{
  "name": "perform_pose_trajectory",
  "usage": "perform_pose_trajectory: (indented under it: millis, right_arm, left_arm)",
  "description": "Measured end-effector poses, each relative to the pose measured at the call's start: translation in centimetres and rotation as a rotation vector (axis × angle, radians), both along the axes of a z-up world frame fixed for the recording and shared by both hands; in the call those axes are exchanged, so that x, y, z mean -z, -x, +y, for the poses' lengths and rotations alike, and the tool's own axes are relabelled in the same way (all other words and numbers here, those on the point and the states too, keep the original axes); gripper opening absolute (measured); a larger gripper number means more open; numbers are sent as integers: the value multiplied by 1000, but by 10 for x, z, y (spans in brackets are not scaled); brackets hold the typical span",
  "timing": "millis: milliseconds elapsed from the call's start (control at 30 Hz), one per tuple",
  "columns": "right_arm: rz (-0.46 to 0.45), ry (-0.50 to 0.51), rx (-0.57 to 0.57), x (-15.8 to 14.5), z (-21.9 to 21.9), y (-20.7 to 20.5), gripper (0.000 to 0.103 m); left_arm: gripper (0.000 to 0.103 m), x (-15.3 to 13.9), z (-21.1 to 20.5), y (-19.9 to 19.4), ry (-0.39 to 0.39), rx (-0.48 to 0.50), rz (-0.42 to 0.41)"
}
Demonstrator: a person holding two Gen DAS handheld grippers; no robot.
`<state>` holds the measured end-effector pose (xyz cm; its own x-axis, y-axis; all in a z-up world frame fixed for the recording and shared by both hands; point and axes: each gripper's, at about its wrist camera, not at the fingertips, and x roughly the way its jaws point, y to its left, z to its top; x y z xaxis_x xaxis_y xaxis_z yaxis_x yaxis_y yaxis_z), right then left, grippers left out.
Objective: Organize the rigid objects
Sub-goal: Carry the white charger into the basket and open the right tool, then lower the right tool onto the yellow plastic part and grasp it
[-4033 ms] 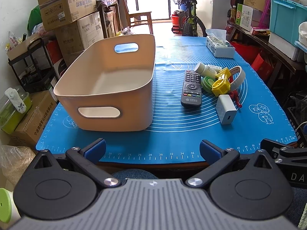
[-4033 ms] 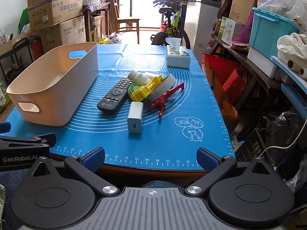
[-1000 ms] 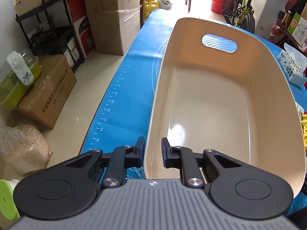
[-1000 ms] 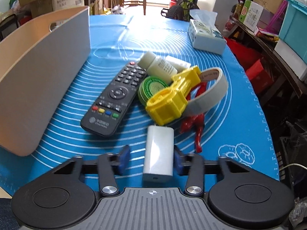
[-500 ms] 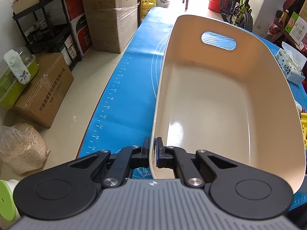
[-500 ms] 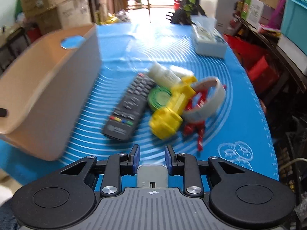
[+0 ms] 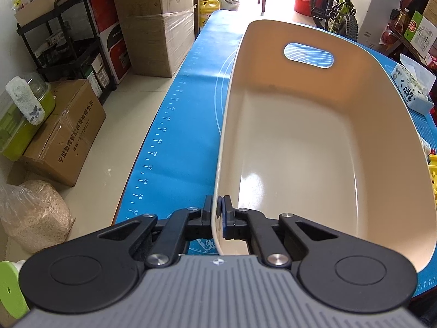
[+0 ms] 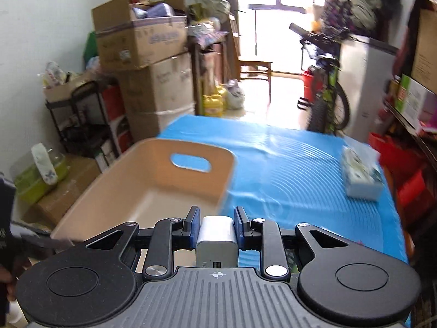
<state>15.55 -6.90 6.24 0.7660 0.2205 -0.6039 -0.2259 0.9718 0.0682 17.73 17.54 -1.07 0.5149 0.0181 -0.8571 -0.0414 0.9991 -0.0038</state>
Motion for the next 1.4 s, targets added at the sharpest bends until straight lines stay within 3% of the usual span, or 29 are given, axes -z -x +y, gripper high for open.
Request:
perform_pose_trajectory:
  millis: [367, 733, 867, 967, 1200, 1400]
  right_arm:
    - [104, 0, -121, 38, 70, -33, 35]
    - [279, 146, -214, 89, 114, -48, 35]
    - [322, 148, -209, 95, 111, -50, 35]
    - [293, 141, -213, 85, 108, -47, 38]
    - [156, 50, -200, 38, 77, -24, 59]
    - [79, 2, -104, 9, 19, -11, 63]
  left_arm:
    - [7, 0, -3, 1, -17, 6, 3]
    - [7, 0, -4, 2, -24, 9, 6]
    - [8, 0, -5, 2, -32, 10, 9]
    - [8, 0, -5, 2, -34, 11, 11]
    - [8, -1, -5, 1, -37, 9, 15]
    - [8, -1, -5, 2, -39, 9, 15]
